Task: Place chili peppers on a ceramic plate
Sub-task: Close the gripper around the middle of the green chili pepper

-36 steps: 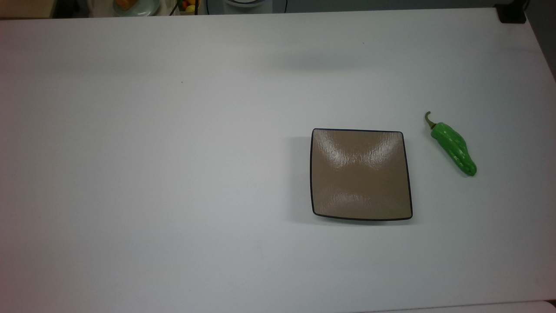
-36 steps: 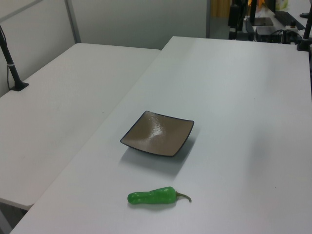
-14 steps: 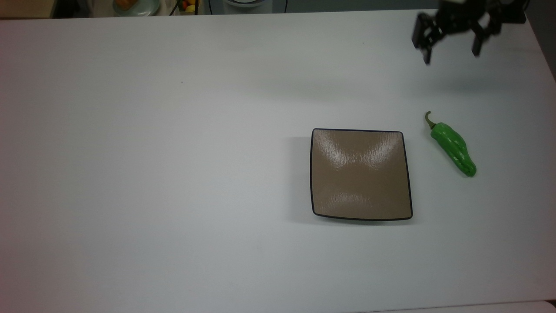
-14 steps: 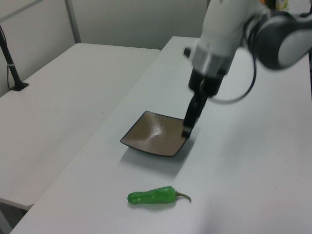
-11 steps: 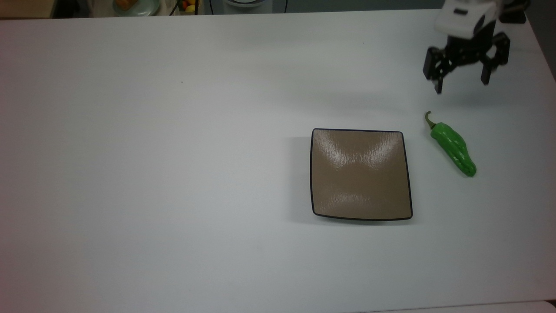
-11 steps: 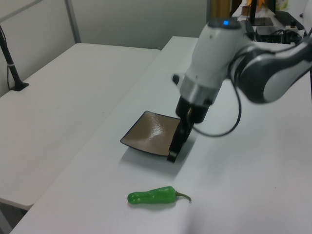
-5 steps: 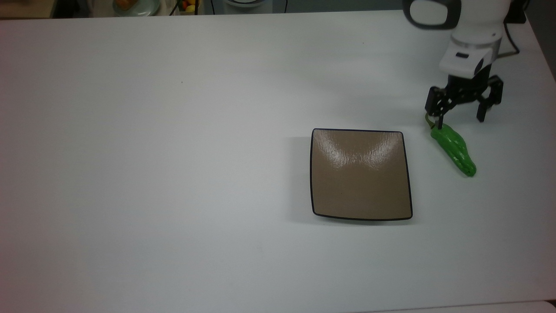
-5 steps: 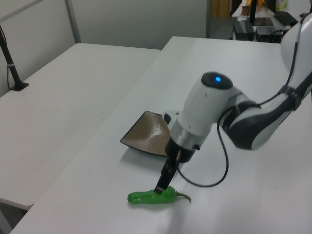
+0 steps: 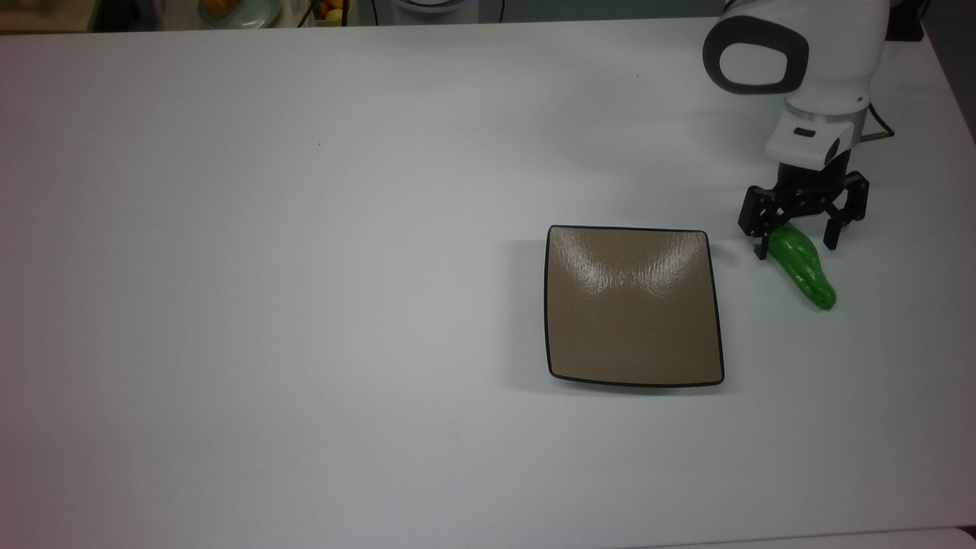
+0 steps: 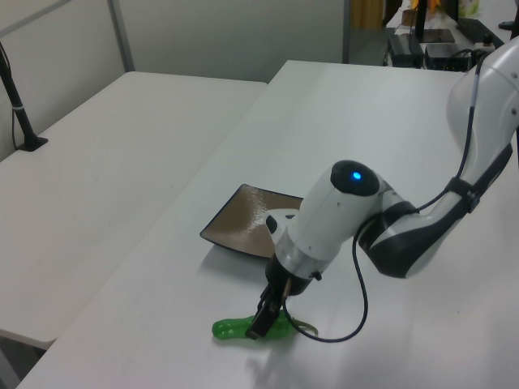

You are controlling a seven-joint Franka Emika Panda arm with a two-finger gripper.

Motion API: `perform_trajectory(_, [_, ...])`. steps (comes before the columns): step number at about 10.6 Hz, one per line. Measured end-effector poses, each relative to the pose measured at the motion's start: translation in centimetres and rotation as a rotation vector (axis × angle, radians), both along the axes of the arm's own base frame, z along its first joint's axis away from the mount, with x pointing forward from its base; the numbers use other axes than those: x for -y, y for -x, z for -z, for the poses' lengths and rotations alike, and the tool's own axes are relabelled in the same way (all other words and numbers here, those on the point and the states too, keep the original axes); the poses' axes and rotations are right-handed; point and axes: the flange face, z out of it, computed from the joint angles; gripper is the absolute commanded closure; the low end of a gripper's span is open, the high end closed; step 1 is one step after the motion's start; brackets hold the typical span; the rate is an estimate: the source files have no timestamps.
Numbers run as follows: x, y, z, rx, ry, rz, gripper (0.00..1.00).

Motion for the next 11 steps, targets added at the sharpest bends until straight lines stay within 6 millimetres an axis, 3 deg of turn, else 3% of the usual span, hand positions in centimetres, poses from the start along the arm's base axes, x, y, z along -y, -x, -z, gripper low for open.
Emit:
perform_trajectory(1, [-0.2,-0.1,0.6,0.006,-0.008,-0.009,0.04])
perform_trajectory(4, [-0.6,0.0,1.5,0.016,-0.007,-0.027,0.30])
perform_trajectory(5, [-0.6,0.0,1.5,0.023,-0.005,-0.034,0.43])
perform_trajectory(7, [-0.6,0.0,1.5,0.025,-0.005,-0.036,0.80])
perform_trajectory(8, [-0.6,0.0,1.5,0.028,-0.003,-0.038,0.92])
perform_trajectory(9, [-0.6,0.0,1.6,0.030,-0.001,-0.041,0.98])
perform_trajectory(11, [-0.6,0.0,1.6,0.031,0.000,-0.041,1.00])
